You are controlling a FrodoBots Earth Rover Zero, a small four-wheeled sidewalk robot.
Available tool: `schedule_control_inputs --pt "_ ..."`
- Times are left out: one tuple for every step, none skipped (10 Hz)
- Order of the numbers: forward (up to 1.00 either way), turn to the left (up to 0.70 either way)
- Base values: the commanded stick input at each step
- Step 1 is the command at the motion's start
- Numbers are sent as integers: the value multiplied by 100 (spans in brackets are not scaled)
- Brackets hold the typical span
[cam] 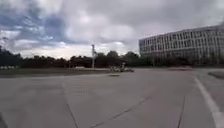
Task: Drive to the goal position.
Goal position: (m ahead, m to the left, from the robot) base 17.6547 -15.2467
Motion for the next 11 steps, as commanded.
schedule_control_inputs --pt "0 -100" --pt "0 -97" --pt "0 -100" --pt "0 -100" --pt "0 -100" --pt "0 -100" --pt "0 -4" --pt "98 0" --pt "100 0" --pt "100 0" --pt "100 0"
